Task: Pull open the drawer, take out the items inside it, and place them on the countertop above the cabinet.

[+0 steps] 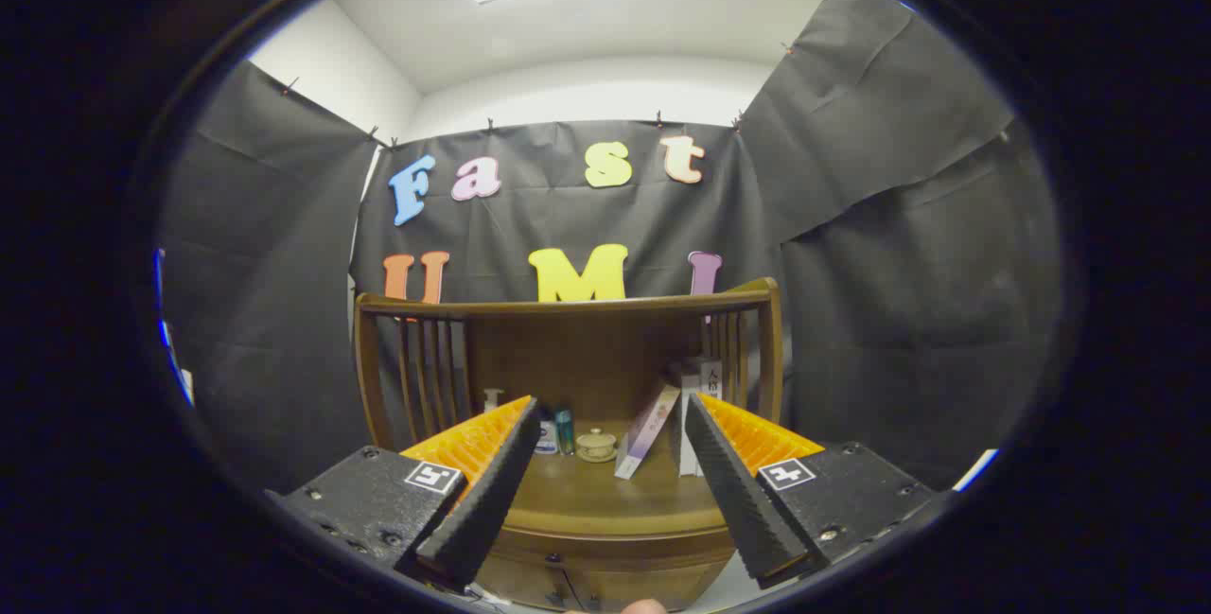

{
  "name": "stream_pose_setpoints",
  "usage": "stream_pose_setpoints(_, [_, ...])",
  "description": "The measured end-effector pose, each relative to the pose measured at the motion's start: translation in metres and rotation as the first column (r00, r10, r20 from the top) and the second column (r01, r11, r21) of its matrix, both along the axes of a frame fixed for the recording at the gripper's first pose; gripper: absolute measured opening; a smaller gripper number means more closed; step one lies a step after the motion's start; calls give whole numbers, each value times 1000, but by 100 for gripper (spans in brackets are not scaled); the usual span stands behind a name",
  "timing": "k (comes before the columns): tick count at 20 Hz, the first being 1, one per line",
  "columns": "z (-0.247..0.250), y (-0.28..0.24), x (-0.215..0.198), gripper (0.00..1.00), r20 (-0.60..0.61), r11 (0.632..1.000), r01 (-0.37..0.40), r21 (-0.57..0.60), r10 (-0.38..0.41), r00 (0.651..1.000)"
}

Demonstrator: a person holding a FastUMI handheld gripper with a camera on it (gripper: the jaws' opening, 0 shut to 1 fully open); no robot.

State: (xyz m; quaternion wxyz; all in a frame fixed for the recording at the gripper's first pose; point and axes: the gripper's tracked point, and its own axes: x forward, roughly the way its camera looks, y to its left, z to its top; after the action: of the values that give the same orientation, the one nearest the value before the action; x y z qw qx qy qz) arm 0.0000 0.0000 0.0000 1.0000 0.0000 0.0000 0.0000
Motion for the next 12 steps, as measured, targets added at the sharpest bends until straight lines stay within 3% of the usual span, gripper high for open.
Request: stream_pose_setpoints(12, [7,23,0,99,27,999,-37,18,36,999])
